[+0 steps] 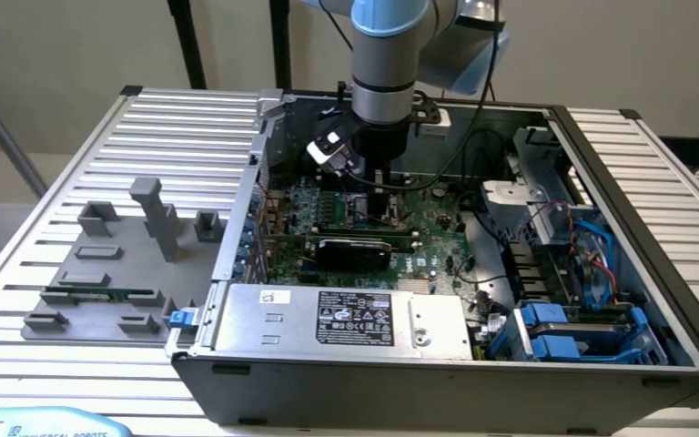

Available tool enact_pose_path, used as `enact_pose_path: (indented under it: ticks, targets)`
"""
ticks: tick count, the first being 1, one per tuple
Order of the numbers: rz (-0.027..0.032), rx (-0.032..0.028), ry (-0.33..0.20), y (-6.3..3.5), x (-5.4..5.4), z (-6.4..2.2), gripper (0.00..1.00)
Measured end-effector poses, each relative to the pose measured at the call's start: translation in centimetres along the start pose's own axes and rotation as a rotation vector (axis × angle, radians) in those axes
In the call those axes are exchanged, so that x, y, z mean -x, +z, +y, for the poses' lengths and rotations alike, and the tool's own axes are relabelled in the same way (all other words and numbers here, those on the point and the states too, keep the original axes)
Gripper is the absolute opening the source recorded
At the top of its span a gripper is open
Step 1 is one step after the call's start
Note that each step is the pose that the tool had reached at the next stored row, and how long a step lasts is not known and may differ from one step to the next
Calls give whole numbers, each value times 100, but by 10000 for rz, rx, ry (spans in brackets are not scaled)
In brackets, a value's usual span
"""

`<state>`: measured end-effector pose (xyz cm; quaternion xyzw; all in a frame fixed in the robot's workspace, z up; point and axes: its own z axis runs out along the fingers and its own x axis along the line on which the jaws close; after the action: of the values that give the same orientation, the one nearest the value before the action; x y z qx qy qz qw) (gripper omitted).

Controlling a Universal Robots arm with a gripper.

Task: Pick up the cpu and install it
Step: 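Place the cpu into insertion slot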

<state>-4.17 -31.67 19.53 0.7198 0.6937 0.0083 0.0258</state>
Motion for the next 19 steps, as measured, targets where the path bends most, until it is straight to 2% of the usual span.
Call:
enact_pose_path:
  ticks: [3,4,10,19]
  targets:
    - [-4,5,0,3,-2,0,56]
    - [-8,3,0,2,-3,0,63]
    - [-10,2,0,-6,-4,0,63]
    - [-10,3,0,-151,0,7,63]
